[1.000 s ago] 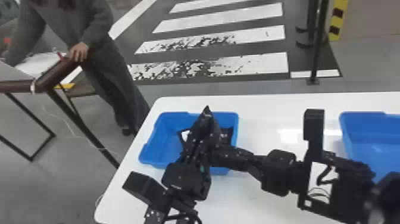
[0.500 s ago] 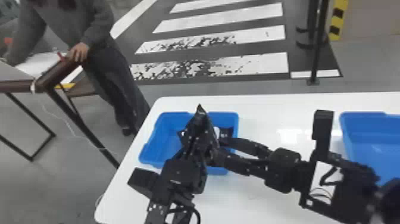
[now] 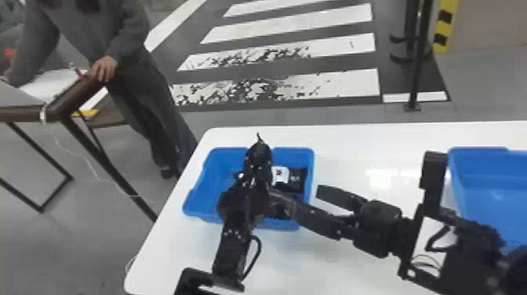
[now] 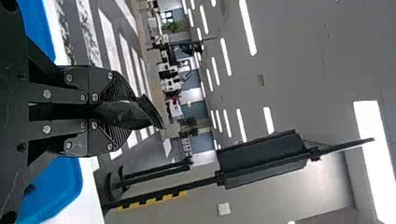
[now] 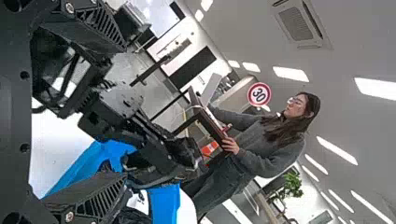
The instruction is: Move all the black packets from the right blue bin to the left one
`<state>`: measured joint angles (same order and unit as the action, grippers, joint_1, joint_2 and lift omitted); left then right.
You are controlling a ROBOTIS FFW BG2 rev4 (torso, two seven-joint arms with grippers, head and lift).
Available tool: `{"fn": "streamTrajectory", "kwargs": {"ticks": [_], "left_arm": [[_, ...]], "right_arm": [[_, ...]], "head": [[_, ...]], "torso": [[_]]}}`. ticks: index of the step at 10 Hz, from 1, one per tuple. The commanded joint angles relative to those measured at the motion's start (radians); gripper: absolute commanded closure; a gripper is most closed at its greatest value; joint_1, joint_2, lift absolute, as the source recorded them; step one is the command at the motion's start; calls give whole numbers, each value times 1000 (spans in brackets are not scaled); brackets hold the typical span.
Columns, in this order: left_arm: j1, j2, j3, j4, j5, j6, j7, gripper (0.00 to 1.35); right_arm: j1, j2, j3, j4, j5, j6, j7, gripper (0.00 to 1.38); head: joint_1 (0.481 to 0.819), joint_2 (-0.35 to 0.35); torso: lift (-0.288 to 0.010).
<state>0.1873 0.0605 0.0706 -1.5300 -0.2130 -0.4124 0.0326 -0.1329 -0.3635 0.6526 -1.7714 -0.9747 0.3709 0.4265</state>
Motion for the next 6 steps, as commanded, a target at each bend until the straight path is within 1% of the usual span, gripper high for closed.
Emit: {"fn": "streamTrajectory", "kwargs": {"ticks": [1, 2, 3, 4, 5, 6], "left_arm": [[-40, 7, 49, 34, -114, 25, 13, 1216], [-40, 7, 63, 39, -154, 39, 46, 1188], [-33, 7, 61, 42, -108, 74, 55, 776], [-20, 10, 31, 42, -12, 61, 43, 216], [-6, 12, -5, 42, 77, -7, 35, -2], [7, 15, -47, 39, 193, -105, 21, 22]], "right_arm": [[5, -2, -7, 1, -6, 0, 1, 94], [8, -2, -12, 1, -8, 0, 5, 94], [10, -3, -12, 1, -12, 2, 8, 94], [17, -3, -28, -4, -10, 2, 14, 94], [44, -2, -68, -19, 14, 0, 17, 96], [89, 11, -158, -53, 99, -13, 18, 101]], "head": [[695, 350], [695, 350], [695, 350], [695, 350], [695, 350], [695, 350]], "torso": [[-140], [-140], [-140], [-140], [-140], [-140]]}}
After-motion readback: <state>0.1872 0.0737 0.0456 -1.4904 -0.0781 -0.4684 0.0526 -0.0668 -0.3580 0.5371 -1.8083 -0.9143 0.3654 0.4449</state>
